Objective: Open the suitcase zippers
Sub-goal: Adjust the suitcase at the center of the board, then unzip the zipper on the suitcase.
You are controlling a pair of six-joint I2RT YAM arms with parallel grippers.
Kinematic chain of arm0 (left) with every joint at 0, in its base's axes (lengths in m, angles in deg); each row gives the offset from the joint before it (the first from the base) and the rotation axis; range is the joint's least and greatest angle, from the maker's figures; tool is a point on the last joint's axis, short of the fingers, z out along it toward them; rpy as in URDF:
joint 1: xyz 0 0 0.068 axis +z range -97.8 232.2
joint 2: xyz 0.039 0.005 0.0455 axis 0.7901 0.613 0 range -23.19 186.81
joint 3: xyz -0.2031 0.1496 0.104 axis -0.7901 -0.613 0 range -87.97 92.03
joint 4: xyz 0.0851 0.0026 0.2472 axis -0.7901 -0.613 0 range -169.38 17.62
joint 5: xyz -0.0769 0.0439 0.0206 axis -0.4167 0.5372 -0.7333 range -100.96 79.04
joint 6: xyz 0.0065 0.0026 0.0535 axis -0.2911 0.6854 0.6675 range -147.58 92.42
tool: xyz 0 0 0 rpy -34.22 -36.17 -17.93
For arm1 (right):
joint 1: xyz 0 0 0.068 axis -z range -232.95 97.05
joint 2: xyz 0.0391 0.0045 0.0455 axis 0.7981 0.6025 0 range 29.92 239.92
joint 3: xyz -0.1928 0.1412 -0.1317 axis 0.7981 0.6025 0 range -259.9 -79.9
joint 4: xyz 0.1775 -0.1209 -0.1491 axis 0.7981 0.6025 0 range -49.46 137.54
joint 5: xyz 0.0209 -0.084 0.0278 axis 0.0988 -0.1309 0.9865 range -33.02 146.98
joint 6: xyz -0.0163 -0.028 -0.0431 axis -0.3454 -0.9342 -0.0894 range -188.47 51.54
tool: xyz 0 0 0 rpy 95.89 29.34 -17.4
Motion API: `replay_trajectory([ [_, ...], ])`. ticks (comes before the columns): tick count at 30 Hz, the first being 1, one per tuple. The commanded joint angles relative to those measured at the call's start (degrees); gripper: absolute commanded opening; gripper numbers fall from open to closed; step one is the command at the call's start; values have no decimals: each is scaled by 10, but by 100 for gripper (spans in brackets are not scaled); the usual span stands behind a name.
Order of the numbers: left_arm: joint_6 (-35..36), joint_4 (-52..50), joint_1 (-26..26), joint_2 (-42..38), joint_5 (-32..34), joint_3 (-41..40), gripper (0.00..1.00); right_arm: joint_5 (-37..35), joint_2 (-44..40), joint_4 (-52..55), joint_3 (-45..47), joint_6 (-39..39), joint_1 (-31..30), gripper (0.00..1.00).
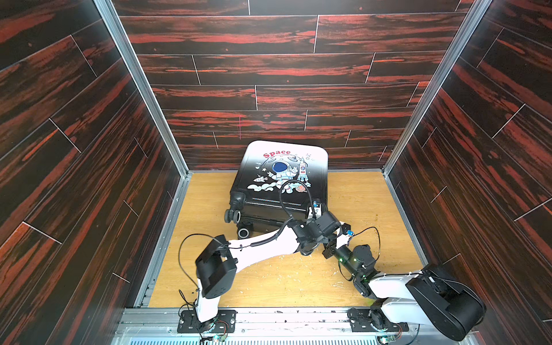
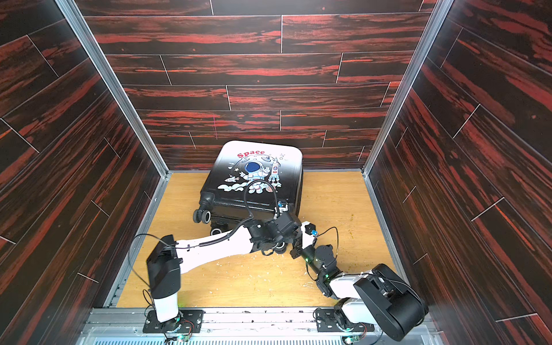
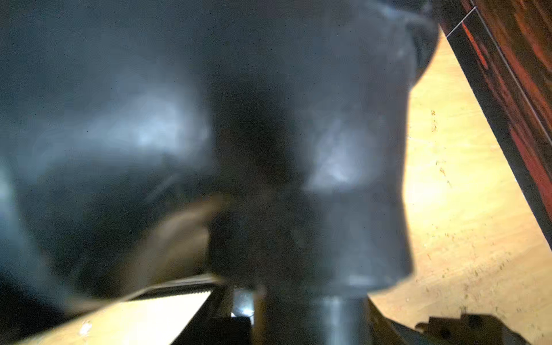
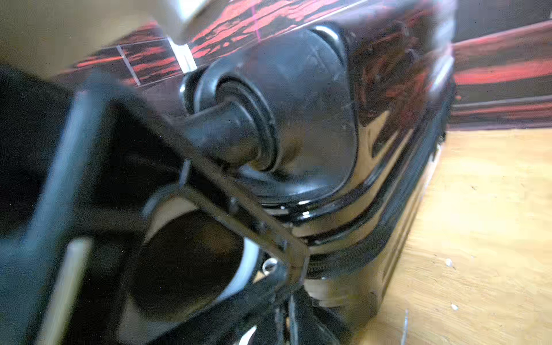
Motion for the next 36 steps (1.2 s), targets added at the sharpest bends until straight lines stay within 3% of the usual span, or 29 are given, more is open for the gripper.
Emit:
replay_trajectory([
  [1, 3, 7, 21, -79, 51, -30, 0, -66, -39, 5, 3, -86, -28, 0],
  [5, -9, -8, 37, -106, 46, -48, 0, -120, -93, 59, 1, -134, -51, 0],
  [10, -4, -16, 40, -148, 33, -54, 0, -161, -103, 83, -9, -166, -51, 0],
  [21, 1, -81, 42, -206, 91, -104, 0, -155, -171, 176, -44, -168, -50, 0],
  [36, 10, -114, 54, -215, 121, -116, 0, -205, -263, 235, -36, -182, -51, 0],
])
